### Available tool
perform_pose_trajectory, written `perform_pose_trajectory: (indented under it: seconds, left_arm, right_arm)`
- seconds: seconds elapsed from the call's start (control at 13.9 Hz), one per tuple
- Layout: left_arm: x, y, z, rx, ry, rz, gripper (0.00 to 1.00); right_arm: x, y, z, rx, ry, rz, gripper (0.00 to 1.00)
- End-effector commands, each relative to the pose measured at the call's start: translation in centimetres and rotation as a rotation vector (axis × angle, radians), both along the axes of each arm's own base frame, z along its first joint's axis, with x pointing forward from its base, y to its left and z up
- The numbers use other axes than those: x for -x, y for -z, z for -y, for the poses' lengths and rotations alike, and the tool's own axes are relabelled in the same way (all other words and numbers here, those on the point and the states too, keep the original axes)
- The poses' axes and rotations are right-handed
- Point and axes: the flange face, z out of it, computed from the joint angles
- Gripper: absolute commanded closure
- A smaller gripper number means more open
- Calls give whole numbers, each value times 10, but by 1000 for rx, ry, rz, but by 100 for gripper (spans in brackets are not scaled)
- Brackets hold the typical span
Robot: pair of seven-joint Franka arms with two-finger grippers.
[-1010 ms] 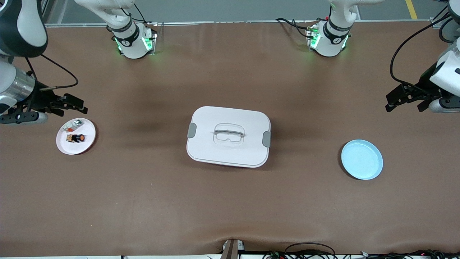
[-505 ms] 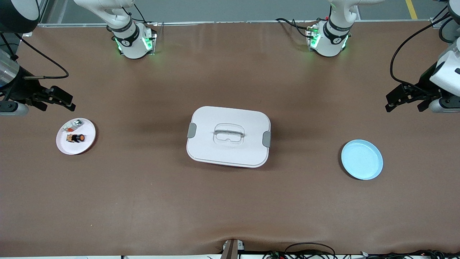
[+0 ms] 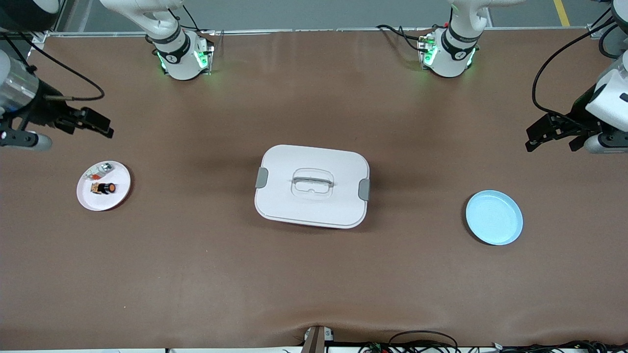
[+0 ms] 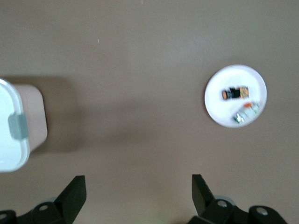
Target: Transfer orange switch to right arm and place
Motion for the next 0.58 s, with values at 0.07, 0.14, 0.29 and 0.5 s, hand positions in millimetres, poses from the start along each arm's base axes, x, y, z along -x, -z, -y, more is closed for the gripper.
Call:
perform_pose_trajectory:
  seconds: [0.07, 0.14, 0.29, 0.5]
  left_arm:
    - [0, -8, 2, -15, 15, -27, 0]
    - [0, -8, 2, -15, 15, -27, 0]
    - [0, -8, 3, -17, 19, -33, 0]
    - [1, -4, 3, -17, 19, -53, 0]
  right_arm:
    - [10, -32, -1, 20, 4, -33, 0]
    - [13, -32, -2, 22, 7, -56, 0]
    - [17, -34, 6, 10, 32, -76, 0]
    - [20, -31, 10, -16, 45, -95, 0]
